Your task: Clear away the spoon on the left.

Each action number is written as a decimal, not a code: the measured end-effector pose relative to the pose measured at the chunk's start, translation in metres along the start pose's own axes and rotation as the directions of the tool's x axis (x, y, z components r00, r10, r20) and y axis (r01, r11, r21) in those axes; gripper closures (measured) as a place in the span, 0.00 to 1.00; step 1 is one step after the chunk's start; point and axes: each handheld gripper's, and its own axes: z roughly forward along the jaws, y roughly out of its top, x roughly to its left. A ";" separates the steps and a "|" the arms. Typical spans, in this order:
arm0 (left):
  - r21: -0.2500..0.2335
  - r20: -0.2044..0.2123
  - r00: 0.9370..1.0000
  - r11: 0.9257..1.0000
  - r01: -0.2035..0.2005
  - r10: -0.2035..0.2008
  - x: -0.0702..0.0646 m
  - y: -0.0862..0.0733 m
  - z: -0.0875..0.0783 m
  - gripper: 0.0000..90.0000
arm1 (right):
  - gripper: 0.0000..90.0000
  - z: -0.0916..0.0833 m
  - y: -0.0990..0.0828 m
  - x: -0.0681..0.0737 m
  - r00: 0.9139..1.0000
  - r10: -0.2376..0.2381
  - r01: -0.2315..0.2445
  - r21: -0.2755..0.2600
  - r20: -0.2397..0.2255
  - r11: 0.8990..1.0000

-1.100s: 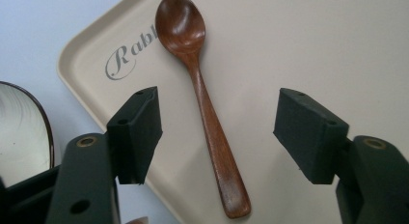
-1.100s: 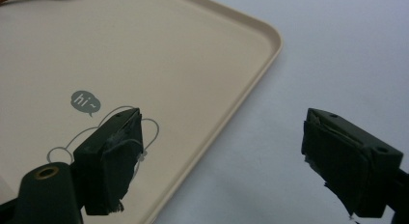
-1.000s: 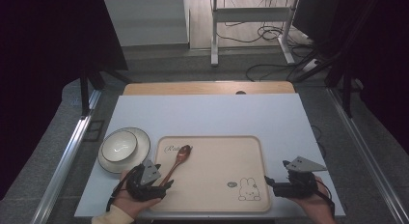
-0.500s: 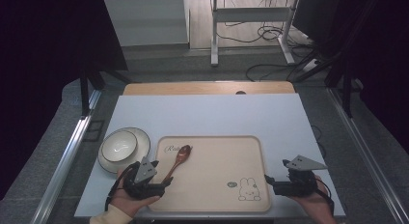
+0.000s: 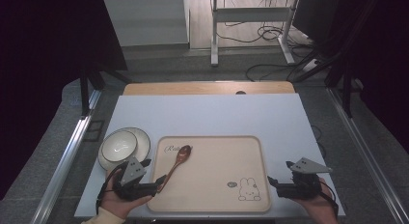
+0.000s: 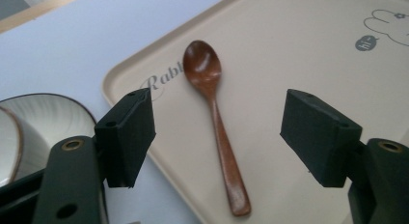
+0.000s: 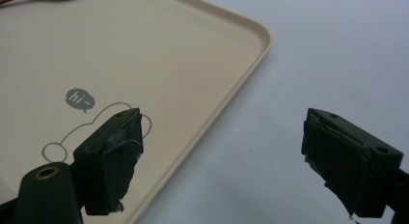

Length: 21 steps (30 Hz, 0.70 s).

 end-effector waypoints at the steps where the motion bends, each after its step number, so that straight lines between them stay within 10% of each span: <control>1: -0.002 0.000 1.000 1.000 0.007 -0.007 0.001 -0.001 -0.002 0.30 | 0.16 -0.001 0.001 0.000 1.000 0.000 0.000 -0.005 0.001 1.000; 11: 0.001 -0.032 0.992 0.993 0.121 -0.121 0.030 -0.016 -0.012 0.29 | 0.16 0.004 0.002 0.000 1.000 -0.006 0.006 -0.003 -0.008 1.000; 21: 0.012 -0.046 0.991 0.992 0.124 -0.123 0.035 -0.018 -0.011 0.29 | 0.16 0.003 -0.002 -0.007 1.000 0.011 -0.012 0.006 0.019 1.000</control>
